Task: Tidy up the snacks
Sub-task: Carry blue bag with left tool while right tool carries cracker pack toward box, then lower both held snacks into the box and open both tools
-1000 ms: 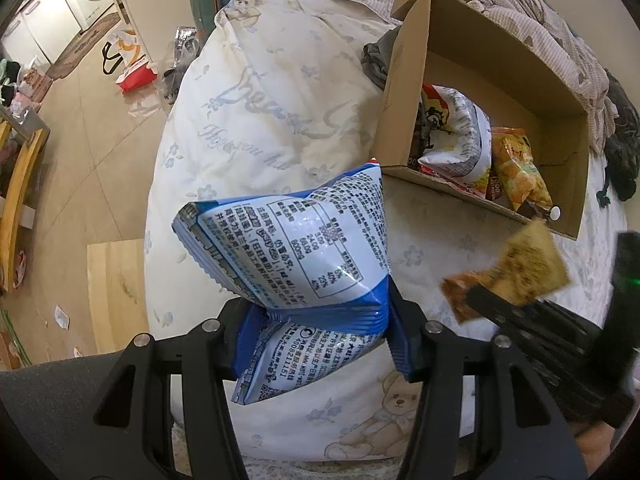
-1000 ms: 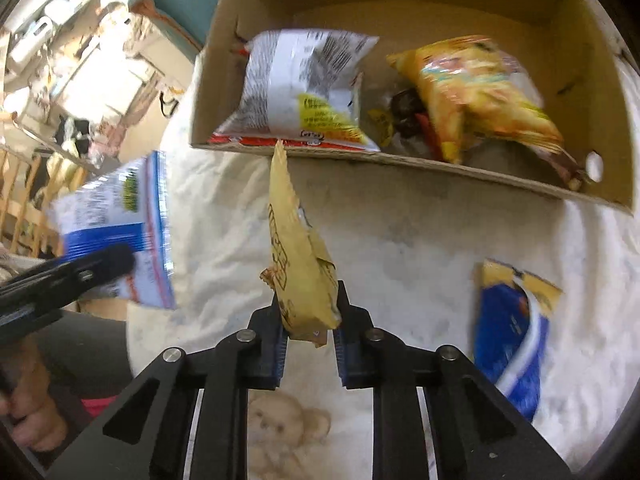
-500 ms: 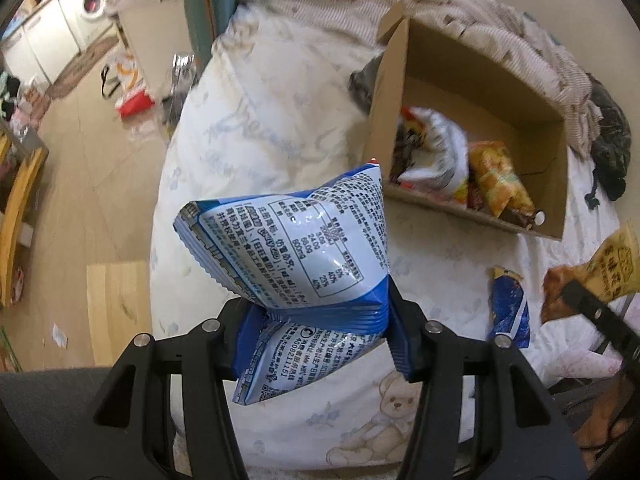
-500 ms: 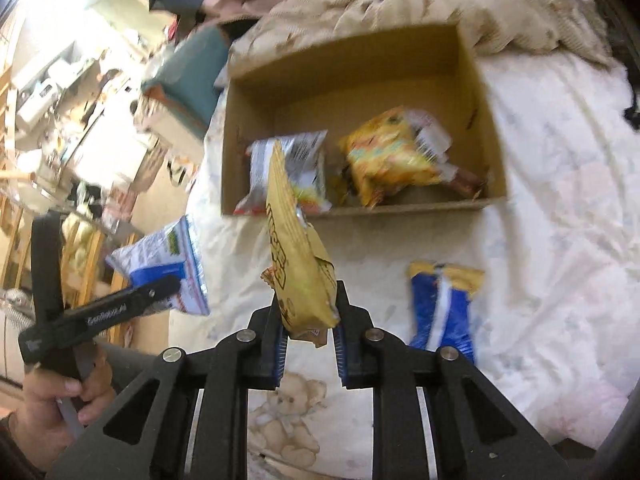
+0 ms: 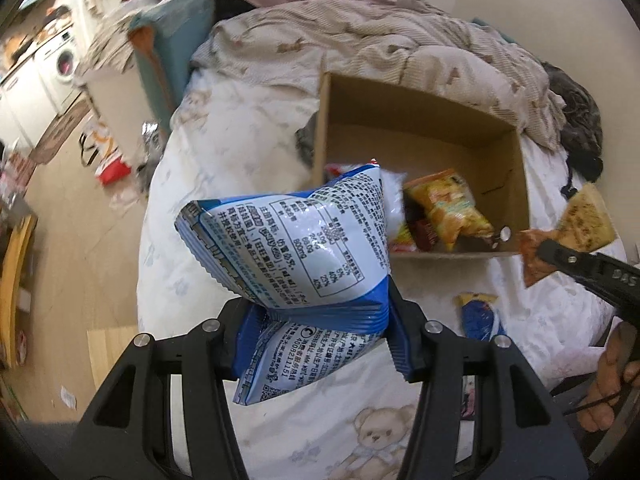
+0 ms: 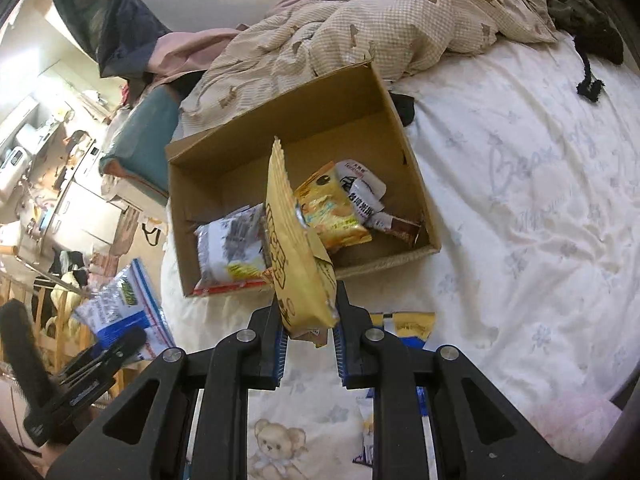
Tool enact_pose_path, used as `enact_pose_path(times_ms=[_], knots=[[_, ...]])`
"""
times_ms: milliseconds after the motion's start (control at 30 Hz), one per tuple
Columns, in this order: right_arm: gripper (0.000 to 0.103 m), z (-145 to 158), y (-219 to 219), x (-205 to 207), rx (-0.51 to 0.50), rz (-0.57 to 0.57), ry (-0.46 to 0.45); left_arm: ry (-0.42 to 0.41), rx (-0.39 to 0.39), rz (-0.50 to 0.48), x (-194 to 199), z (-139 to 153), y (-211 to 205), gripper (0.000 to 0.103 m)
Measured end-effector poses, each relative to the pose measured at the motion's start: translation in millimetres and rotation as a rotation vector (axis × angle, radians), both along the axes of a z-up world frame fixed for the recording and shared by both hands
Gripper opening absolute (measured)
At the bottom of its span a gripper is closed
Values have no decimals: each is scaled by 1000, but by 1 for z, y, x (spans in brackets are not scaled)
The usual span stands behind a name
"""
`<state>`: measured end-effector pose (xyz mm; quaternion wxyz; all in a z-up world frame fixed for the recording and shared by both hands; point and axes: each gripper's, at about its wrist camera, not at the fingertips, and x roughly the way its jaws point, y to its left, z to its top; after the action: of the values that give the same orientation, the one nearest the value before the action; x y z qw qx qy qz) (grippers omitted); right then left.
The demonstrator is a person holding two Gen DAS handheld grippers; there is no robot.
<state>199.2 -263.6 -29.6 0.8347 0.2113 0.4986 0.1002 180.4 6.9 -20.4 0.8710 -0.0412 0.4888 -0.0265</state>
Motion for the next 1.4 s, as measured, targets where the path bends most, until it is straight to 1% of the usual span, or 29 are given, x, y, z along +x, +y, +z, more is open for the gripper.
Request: enact_pose_path(times_ms=[100,267,367,500,600,800,933,1000,1133,1233,1267,1300,1333,1367,1400], knots=[[21,1,0,11,-6,-3,0,-17,14,-30,19,6,-12,50],[21,3,-3,31,-51,-1,-13,-40,33,-83,54,16,-36,50],[21,-4,-5,44,-81,1,5,-58,57,-129,68,17,-56,50],[21,-16,-7,56,-121,-11,42,-96,111,-181,77,11,-78,50],[21,-22,-6,58,-140,-16,61,-95,101,-205,83,3,-85,50],[21,-32,-4,61,-185,-16,88,-41,69,-202,95,-19,-84,51],[22,-37,-4,65,-161,-22,106,-27,53,-191,101,-24,-82,52],[25,-38,-4,66,-141,-31,105,-25,45,-188,102,-23,-80,53],[25,-38,-4,68,-98,-42,101,-16,34,-180,102,-21,-77,54],[29,-35,-4,69,-74,-52,90,-21,39,-181,101,-19,-76,58],[30,-34,-4,69,-70,-56,80,-24,44,-178,101,-18,-76,63],[31,-32,-5,68,-67,-61,71,-28,46,-174,101,-17,-75,71],[36,-29,-6,68,-62,-70,57,-39,48,-165,100,-15,-74,74],[50,-26,-8,66,-53,-79,45,-48,52,-155,100,-14,-74,81],[59,-23,-10,65,-42,-97,28,-60,53,-143,99,-12,-72,87]])
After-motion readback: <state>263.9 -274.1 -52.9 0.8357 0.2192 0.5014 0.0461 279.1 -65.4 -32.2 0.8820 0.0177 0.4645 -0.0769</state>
